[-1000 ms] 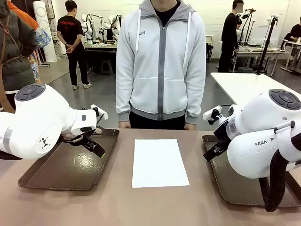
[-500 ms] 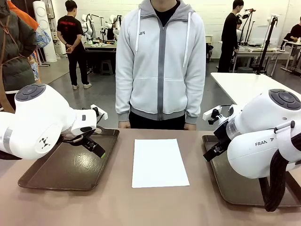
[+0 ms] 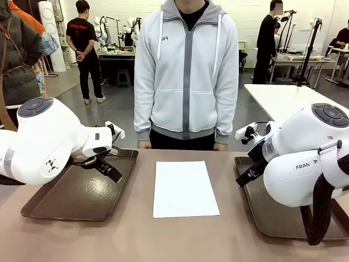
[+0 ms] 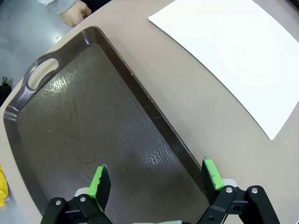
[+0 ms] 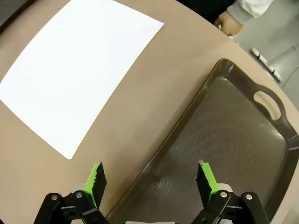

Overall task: Sort the A4 documents.
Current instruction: Receive the A4 Paper.

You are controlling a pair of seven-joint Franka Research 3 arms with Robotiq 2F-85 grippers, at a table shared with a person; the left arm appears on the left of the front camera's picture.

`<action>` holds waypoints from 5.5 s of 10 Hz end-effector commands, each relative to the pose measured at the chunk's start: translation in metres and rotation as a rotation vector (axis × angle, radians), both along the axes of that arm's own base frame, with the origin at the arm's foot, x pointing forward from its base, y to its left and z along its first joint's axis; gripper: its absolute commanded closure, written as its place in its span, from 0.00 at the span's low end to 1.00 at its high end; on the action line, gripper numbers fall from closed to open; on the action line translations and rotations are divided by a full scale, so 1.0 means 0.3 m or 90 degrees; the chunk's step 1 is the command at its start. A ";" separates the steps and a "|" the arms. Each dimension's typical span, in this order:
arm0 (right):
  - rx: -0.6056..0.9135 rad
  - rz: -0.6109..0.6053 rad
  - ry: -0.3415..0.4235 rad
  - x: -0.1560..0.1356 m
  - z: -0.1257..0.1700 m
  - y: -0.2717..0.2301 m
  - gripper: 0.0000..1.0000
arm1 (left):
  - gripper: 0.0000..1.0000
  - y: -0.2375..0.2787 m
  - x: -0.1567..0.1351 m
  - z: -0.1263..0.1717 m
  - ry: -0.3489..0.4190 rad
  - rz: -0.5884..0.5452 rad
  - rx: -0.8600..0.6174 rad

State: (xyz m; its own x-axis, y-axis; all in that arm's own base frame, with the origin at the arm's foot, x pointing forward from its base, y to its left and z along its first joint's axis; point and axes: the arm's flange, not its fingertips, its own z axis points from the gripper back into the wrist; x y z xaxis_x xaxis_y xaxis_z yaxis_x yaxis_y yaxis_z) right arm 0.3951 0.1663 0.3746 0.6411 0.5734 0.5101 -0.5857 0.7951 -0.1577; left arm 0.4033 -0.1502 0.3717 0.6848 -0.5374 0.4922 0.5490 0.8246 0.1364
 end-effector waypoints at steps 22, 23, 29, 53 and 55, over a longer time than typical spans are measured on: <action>0.278 -0.036 0.015 -0.096 0.492 -0.594 0.00 | 0.00 0.473 -0.310 0.503 -0.078 -0.053 -0.202; 0.277 -0.041 0.022 -0.093 0.494 -0.597 0.00 | 0.00 0.505 -0.311 0.507 -0.081 -0.066 -0.204; 0.271 -0.045 0.023 -0.090 0.488 -0.603 0.00 | 0.00 0.495 -0.300 0.504 -0.081 -0.083 -0.210; 0.260 -0.051 0.025 -0.098 0.474 -0.601 0.00 | 0.00 0.493 -0.241 0.584 -0.073 -0.062 -0.196; 0.260 -0.051 0.025 -0.098 0.474 -0.601 0.00 | 0.00 0.493 -0.241 0.584 -0.073 -0.062 -0.196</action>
